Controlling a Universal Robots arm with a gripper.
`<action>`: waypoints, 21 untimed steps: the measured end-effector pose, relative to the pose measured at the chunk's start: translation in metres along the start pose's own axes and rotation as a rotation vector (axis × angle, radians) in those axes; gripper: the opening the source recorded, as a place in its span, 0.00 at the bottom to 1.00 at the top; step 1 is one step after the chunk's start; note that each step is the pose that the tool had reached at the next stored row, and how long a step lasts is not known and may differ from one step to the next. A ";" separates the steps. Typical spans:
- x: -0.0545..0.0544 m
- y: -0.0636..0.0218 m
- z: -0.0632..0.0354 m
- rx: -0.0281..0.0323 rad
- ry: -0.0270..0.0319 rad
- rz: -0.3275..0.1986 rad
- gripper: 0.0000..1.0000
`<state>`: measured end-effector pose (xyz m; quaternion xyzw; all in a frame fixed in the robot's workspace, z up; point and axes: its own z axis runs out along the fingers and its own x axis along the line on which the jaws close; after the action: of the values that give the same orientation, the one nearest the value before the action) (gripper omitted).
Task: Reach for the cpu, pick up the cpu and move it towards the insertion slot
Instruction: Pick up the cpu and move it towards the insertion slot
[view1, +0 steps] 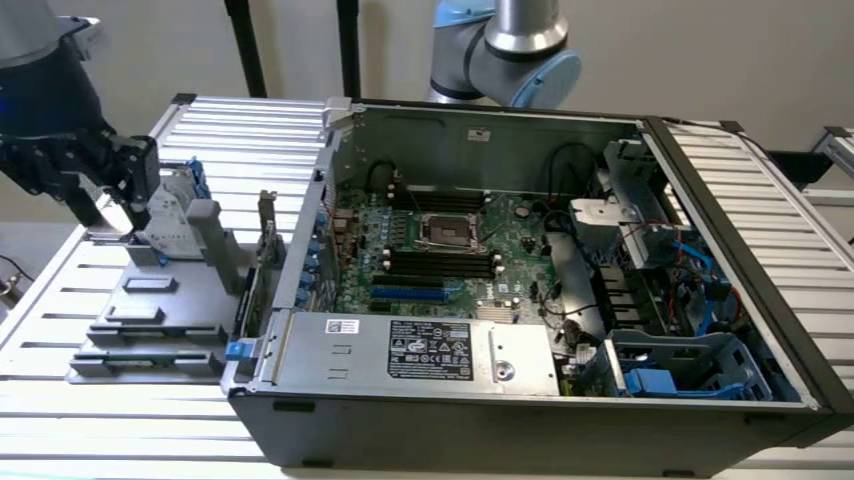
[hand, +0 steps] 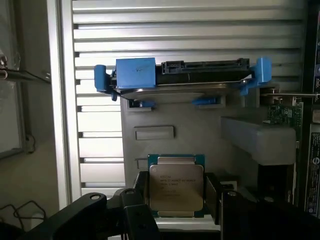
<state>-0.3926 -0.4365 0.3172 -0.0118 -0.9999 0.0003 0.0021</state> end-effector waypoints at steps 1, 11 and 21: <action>-0.004 0.0002 -0.0045 0.0000 0.0003 0.000 0.55; -0.049 0.0026 -0.0321 -0.0023 0.0027 0.000 0.55; -0.094 0.0040 -0.0463 -0.0114 0.0036 0.000 0.55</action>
<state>-0.2985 -0.4347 0.3632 -0.0118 -0.9999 -0.0055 0.0039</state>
